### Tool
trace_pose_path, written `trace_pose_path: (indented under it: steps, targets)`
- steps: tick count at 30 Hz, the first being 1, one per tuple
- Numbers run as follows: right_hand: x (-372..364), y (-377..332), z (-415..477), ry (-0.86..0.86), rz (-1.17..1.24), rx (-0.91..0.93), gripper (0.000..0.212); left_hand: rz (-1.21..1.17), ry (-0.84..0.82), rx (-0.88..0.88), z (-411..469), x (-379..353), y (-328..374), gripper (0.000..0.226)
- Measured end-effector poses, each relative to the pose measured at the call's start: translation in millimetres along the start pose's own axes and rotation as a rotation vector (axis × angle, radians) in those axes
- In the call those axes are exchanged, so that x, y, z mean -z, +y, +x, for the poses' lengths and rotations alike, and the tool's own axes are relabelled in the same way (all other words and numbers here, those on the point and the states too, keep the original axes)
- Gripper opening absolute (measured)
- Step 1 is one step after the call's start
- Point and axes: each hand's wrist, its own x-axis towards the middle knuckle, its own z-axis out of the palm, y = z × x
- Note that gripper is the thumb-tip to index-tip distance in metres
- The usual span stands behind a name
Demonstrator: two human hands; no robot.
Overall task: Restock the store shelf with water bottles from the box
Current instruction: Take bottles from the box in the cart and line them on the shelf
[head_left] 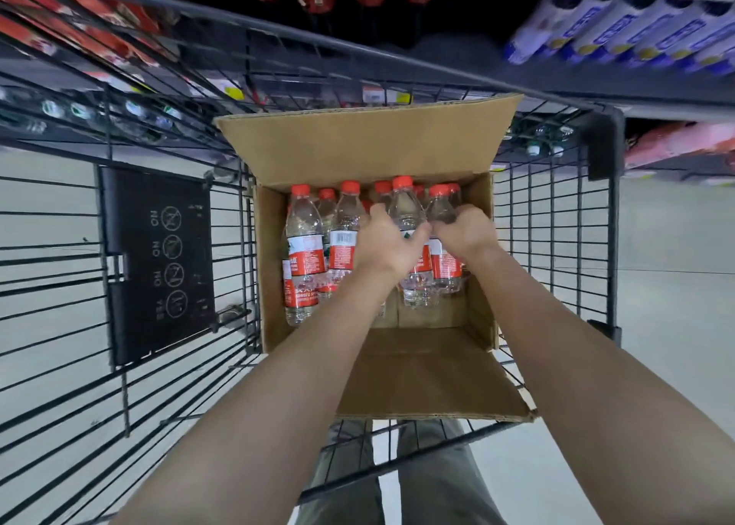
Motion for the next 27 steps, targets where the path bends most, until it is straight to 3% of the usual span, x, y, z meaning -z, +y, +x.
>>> trace_pose_path:
  steps: [3, 7, 9, 12, 16, 18, 22, 27]
  targets:
    - [5.7, -4.9, 5.4, -0.151, 0.000, -0.008, 0.028, 0.055, -0.041, 0.074, 8.8, -7.4, -1.8, 0.083]
    - [10.1, -0.5, 5.9, -0.227, 0.156, 0.010, 0.016, -0.075, -0.027, 0.086, 11.0, -9.7, -7.9, 0.084]
    - [8.1, 5.0, 2.6, -0.257, 0.229, -0.002, 0.038, -0.171, -0.017, 0.101, 6.2, -6.8, -12.1, 0.083]
    - [3.6, 11.0, -2.0, -0.274, 0.320, -0.015, 0.099, -0.231, 0.013, 0.090, -5.3, -2.5, -21.1, 0.080]
    - [1.2, 18.3, -9.0, -0.238, 0.451, 0.040, 0.115, -0.383, 0.050, 0.042, -14.7, 0.5, -36.6, 0.066]
    - [3.9, 14.4, -23.6, -0.221, 0.396, 0.095, 0.103, -0.434, 0.073, 0.003, -20.0, 6.7, -38.5, 0.065]
    - [6.8, 12.8, -39.6, -0.205, 0.370, 0.201, 0.053, -0.505, 0.146, -0.059, -31.2, 28.1, -36.4, 0.058]
    - [30.7, -18.2, -76.7, -0.222, 0.497, 0.342, 0.044, -0.513, 0.310, -0.165, -65.4, 73.6, -29.9, 0.061]
